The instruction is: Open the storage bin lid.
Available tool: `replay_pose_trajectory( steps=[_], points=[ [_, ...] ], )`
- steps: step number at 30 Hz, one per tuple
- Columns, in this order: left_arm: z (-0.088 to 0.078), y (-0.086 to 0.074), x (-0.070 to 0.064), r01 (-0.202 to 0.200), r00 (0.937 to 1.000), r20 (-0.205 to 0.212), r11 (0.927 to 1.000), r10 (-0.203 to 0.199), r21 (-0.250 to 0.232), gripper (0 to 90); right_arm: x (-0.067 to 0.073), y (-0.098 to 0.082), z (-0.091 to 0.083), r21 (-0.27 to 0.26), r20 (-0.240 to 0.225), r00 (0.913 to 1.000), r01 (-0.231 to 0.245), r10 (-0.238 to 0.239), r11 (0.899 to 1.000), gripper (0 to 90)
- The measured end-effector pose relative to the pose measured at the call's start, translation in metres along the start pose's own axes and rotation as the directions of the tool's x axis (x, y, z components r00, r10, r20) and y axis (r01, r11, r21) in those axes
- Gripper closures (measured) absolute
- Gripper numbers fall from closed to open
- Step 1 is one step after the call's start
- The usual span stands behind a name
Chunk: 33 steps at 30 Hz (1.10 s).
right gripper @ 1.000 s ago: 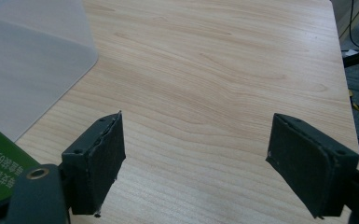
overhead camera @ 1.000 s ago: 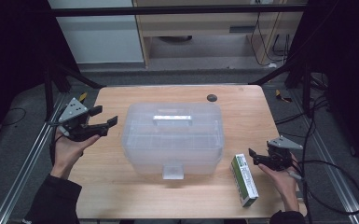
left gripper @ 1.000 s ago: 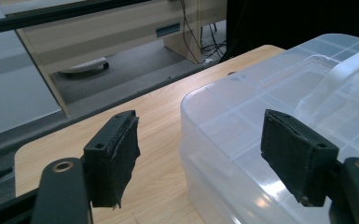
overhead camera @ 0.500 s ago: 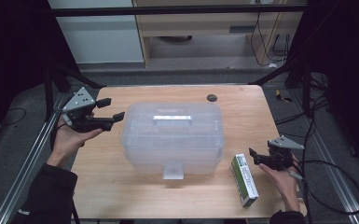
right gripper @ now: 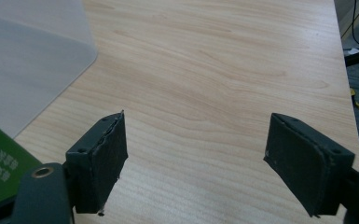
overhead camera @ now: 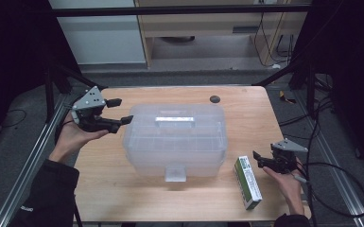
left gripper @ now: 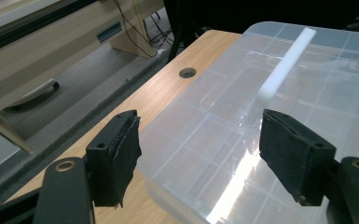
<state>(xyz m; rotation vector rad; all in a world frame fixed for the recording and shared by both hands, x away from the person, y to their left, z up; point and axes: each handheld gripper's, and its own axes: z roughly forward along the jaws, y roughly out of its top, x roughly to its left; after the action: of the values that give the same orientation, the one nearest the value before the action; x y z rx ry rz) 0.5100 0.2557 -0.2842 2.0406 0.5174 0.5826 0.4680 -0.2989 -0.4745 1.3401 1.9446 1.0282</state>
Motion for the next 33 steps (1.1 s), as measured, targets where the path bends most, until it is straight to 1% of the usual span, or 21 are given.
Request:
replay_pose_trajectory(
  steps=[1,3,4,5,7,9,10,12,14,16,17,20,22,25,27,30,32,33],
  points=[
    [0.002,0.002,0.0,-0.017,0.9998,0.008,0.9998,0.017,-0.001,28.3,0.0,0.0,0.0,0.0,0.0,1.0,0.0,0.0,1.0,21.5],
    [0.003,0.004,-0.002,-0.03,0.9992,0.026,0.9994,0.029,0.018,28.3,0.0,0.0,0.0,-0.001,-0.006,1.0,-0.004,0.004,1.0,21.9],
    [0.006,0.007,-0.004,-0.05,0.998,0.041,0.9984,0.049,0.026,28.4,0.001,0.0,0.0,0.001,-0.005,1.0,0.001,-0.001,1.0,22.3],
    [0.006,0.007,-0.004,-0.05,0.998,0.041,0.9984,0.049,0.026,28.4,0.001,0.0,0.0,0.001,-0.005,1.0,0.001,-0.001,1.0,22.3],
    [0.008,0.009,-0.005,-0.062,0.9966,0.056,0.9977,0.061,0.028,28.5,0.002,0.0,0.001,0.004,-0.01,1.0,0.003,-0.002,1.0,22.4],
    [0.011,0.011,-0.007,-0.082,0.9944,0.069,0.996,0.079,0.036,28.6,0.003,0.0,0.002,0.016,-0.017,0.9999,-0.002,0.002,1.0,22.7],
    [0.014,0.013,-0.009,-0.106,0.9918,0.077,0.9932,0.102,0.048,28.7,0.002,-0.001,0.003,0.017,-0.015,0.9998,0.01,-0.01,1.0,22.9],
    [0.016,0.013,-0.01,-0.112,0.9908,0.083,0.9924,0.107,0.051,28.9,0.002,-0.001,0.003,0.018,-0.015,0.9998,0.011,-0.01,1.0,23.0],
    [0.018,0.015,-0.012,-0.13,0.9873,0.099,0.9895,0.124,0.063,29.5,0.002,0.0,0.003,0.017,-0.018,0.9998,0.009,-0.008,1.0,23.3],
    [0.018,0.015,-0.013,-0.134,0.9867,0.101,0.9889,0.127,0.064,29.7,0.002,0.0,0.003,0.016,-0.02,0.9998,0.008,-0.007,1.0,23.5],
    [0.019,0.017,-0.013,-0.141,0.9852,0.108,0.9875,0.133,0.071,29.9,0.002,0.0,0.003,0.016,-0.021,0.9998,0.007,-0.006,1.0,23.5],
    [0.021,0.018,-0.015,-0.149,0.983,0.119,0.9862,0.14,0.071,30.6,0.002,0.0,0.003,0.021,-0.021,0.9997,0.01,-0.01,1.0,24.3],
    [0.022,0.019,-0.016,-0.159,0.9812,0.123,0.9842,0.149,0.078,30.7,0.002,0.0,0.003,0.021,-0.021,0.9997,0.01,-0.01,1.0,24.3],
    [0.025,0.02,-0.017,-0.173,0.9786,0.129,0.9806,0.161,0.092,31.0,0.002,0.0,0.003,0.016,-0.033,0.9995,-0.003,0.004,1.0,24.4],
    [0.028,0.021,-0.018,-0.18,0.9768,0.135,0.9789,0.166,0.097,31.1,0.003,0.0,0.003,0.015,-0.034,0.9994,0.003,-0.002,1.0,25.4],
    [0.032,0.022,-0.021,-0.193,0.9727,0.15,0.9757,0.177,0.103,31.2,0.002,0.0,0.003,0.013,-0.034,0.9994,0.001,0.0,1.0,27.2],
    [0.036,0.023,-0.022,-0.209,0.9694,0.155,0.9713,0.19,0.114,31.2,0.002,0.0,0.003,0.009,-0.034,0.9994,-0.007,0.007,1.0,28.1],
    [0.037,0.024,-0.023,-0.212,0.9683,0.158,0.9705,0.193,0.115,31.2,0.002,0.0,0.003,0.009,-0.034,0.9994,-0.007,0.007,1.0,28.1]
  ],
)
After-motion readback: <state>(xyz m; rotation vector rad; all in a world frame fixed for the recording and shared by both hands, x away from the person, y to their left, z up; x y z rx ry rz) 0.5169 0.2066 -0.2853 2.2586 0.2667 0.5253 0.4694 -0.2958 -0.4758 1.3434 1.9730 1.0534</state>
